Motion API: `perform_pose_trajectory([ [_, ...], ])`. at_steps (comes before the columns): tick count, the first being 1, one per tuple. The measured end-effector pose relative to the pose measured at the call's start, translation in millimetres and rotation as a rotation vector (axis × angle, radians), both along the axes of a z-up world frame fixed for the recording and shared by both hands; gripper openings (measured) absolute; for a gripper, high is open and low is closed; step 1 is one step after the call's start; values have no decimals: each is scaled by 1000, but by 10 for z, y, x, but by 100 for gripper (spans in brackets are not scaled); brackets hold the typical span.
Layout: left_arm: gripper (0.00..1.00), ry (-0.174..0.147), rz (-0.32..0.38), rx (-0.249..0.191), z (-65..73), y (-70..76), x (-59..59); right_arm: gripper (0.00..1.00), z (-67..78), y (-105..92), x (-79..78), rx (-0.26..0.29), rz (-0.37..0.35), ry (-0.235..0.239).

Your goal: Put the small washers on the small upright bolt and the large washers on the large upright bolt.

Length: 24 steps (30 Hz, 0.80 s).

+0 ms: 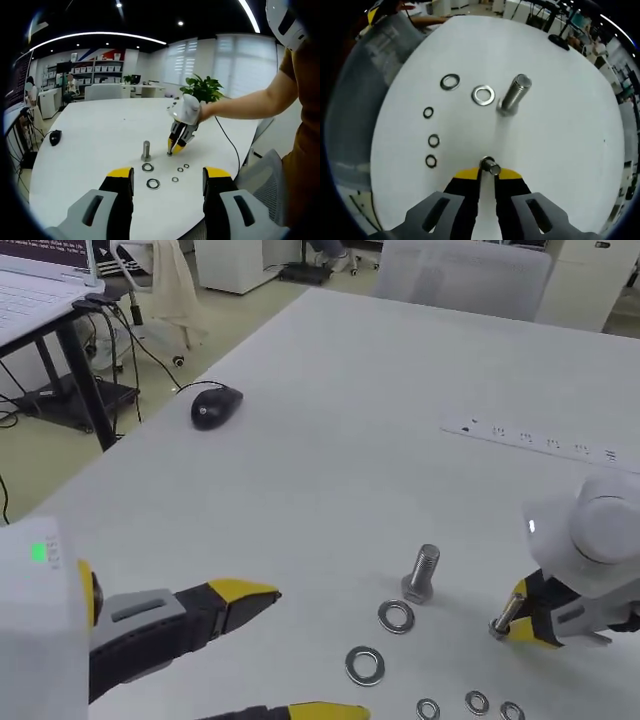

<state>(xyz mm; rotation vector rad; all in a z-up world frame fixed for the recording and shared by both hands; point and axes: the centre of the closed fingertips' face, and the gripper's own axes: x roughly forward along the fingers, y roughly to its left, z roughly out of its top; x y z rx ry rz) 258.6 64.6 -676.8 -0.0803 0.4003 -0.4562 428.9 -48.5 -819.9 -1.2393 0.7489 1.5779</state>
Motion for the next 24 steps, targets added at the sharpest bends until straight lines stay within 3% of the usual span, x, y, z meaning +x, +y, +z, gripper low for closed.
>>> perform_pose_trajectory([
  [8,54,-4,-2,3,17,-5,7,13,29,-57,7,5,-20,-3],
  [17,54,-15,-6,4,47,-37,-14,13,119,-86,-141,13,-23,11],
  [21,54,-25,-7,14,85,-50,-43,14,175,-46,-319,61,-40,68],
  [24,54,-35,-5,12,113,-53,-57,14,170,-81,-421,58,-36,87],
])
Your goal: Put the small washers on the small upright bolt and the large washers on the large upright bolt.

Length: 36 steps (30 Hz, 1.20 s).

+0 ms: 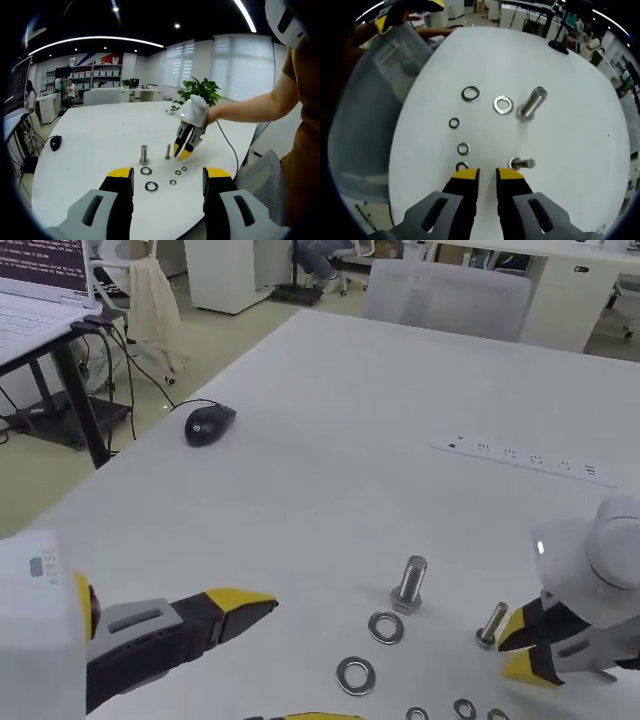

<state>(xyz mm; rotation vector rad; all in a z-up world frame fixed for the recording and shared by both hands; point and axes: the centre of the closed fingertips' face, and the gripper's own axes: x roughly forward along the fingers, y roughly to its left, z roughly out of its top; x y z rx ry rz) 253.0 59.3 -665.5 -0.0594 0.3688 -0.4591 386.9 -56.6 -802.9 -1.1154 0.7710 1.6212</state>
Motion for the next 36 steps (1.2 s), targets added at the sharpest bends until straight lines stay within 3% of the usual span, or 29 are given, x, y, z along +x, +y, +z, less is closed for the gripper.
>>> perform_pose_trajectory([
  [11,54,-9,-21,9,27,-101,-68,17,-141,-132,-283,-39,28,29],
  [21,54,-25,-27,12,71,-92,-68,21,-229,-145,-316,-76,55,4],
  [36,54,-25,-30,7,74,-118,-55,18,-201,-141,-352,-65,104,-26],
])
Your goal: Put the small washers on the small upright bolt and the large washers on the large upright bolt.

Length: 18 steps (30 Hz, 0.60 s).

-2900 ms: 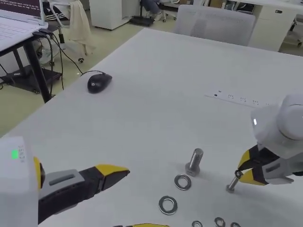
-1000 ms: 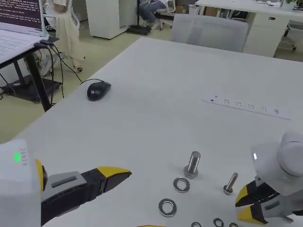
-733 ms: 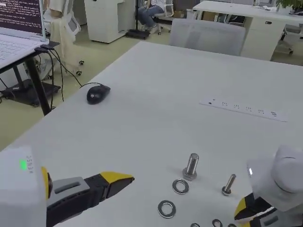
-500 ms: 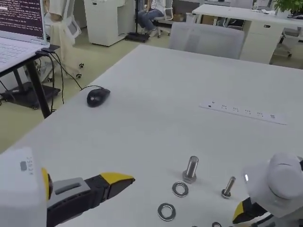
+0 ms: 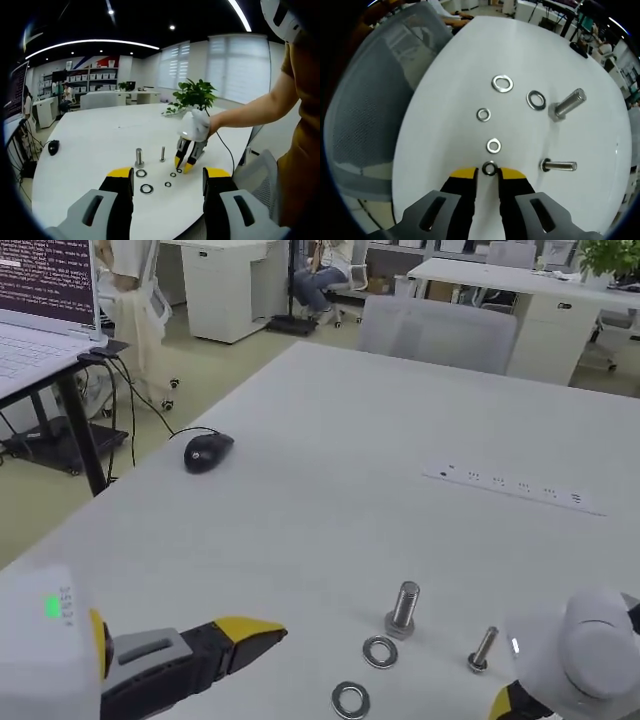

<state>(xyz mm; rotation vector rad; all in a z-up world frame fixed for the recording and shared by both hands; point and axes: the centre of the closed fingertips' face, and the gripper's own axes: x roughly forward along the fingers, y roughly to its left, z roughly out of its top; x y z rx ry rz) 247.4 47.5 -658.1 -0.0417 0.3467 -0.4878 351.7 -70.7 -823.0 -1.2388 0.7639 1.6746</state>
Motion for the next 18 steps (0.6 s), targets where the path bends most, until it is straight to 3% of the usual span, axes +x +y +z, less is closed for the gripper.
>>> perform_pose_trajectory([
  [18,54,-2,10,3,9,11,-10,12,2,35,29,-13,-34,10],
])
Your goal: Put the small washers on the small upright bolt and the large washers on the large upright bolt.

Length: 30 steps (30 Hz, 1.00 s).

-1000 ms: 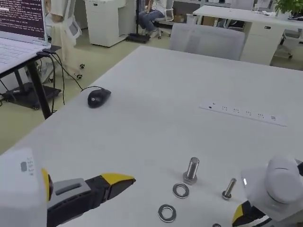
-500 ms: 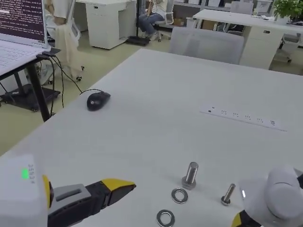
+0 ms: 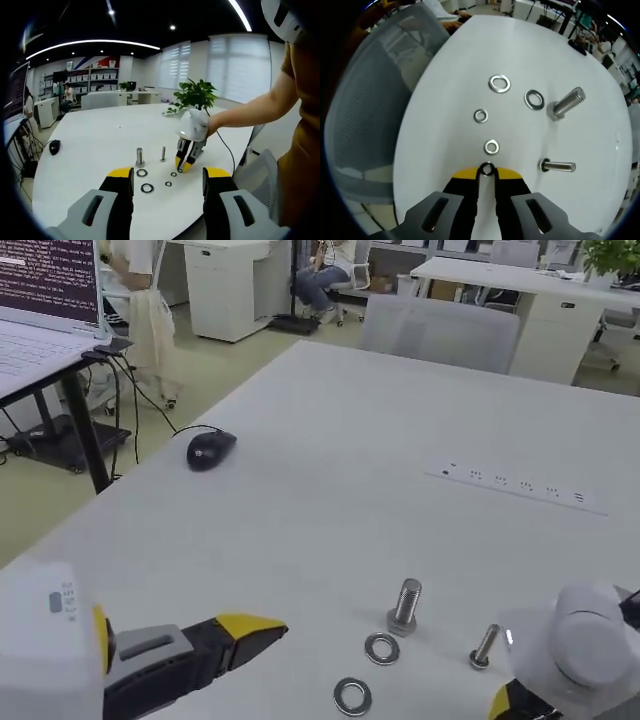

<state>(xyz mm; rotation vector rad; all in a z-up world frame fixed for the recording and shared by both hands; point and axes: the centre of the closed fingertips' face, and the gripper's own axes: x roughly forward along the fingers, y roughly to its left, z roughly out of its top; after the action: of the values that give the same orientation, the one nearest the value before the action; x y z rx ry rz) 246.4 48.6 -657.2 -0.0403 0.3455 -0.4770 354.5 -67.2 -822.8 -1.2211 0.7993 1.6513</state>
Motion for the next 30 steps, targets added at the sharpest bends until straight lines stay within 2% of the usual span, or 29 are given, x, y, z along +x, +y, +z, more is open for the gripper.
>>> perform_pose_trajectory([
  [3,54,-2,1,0,6,0,-4,12,16,-17,18,-9,2,-10],
  [6,54,4,-3,3,-9,-8,-11,12,133,-4,60,12,-14,-15],
  [11,54,3,-11,3,-9,-42,3,12,326,-21,222,34,-42,-44],
  [13,54,-3,-12,1,3,-51,13,12,381,-26,285,36,-45,-65],
  [17,54,-6,-14,1,9,-56,21,12,456,-14,366,39,-54,-76],
  [30,54,4,-16,-1,-25,-56,16,12,724,176,625,76,-56,-142],
])
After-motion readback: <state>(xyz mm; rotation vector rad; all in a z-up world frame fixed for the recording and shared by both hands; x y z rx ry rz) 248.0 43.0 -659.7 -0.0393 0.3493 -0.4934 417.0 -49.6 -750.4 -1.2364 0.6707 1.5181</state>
